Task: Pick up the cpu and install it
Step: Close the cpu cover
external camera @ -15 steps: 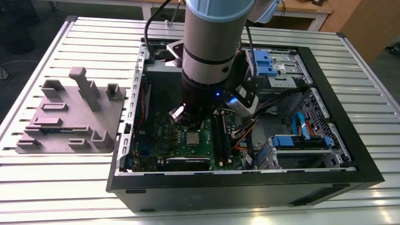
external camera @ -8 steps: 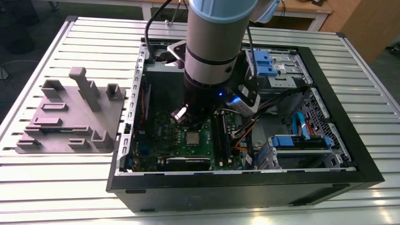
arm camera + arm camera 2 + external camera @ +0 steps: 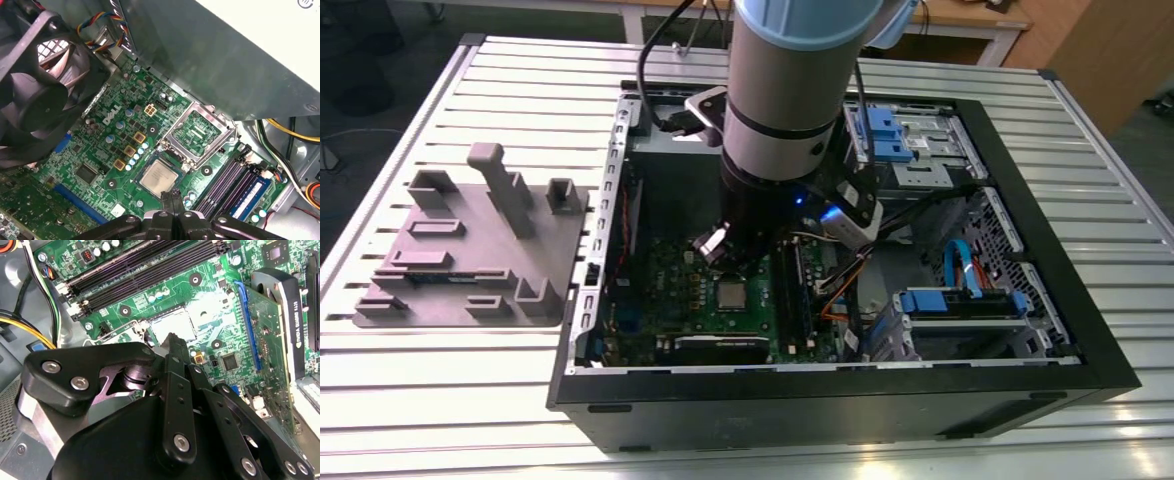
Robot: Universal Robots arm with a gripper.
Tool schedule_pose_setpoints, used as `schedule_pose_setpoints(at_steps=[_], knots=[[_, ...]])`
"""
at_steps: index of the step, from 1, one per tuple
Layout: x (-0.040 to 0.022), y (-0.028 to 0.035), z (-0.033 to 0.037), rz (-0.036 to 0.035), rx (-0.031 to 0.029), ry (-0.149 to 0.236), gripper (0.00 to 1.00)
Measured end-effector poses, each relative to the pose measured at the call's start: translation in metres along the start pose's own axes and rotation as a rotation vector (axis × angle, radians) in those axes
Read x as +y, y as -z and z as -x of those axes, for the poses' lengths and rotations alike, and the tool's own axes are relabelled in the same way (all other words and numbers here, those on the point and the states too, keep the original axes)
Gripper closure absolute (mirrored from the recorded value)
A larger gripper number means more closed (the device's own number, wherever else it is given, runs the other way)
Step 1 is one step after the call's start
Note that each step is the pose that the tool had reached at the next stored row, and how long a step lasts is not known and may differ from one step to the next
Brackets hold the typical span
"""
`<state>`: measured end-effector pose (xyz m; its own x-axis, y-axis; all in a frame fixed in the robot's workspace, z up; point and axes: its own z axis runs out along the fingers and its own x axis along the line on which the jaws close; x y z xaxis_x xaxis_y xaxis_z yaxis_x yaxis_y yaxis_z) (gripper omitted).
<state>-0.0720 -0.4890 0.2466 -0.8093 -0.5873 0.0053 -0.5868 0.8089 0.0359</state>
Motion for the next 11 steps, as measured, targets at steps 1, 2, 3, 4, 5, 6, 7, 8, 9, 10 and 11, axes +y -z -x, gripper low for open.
schedule_pose_setpoints(at_steps=[1,2,3,4,5,6,7,8,9,10,11], knots=[[0.0000,0.0000,0.0000,0.0000,0.0000,0.000,0.90],[0.0000,0.0000,0.0000,0.0000,0.0000,0.000,0.90],[0.0000,0.0000,0.0000,0.0000,0.0000,0.000,0.90],[0.0000,-0.0001,0.0001,0.0000,-0.0001,0.000,0.90],[-0.0001,0.0000,0.0001,0.0000,0.0000,0.000,0.90],[-0.0001,0.0000,0.0001,0.0000,0.0000,0.000,0.90],[-0.0001,-0.0001,0.0001,0.0000,0.0000,0.000,0.90],[-0.0001,-0.0001,0.0001,0.0000,0.0000,0.000,0.90],[-0.0001,-0.0001,0.0001,0.0001,-0.0001,0.000,0.90],[-0.0003,-0.0001,0.0000,0.0000,0.0000,0.001,0.90],[-0.0005,-0.0002,-0.0001,0.0001,0.0000,0.006,0.90]])
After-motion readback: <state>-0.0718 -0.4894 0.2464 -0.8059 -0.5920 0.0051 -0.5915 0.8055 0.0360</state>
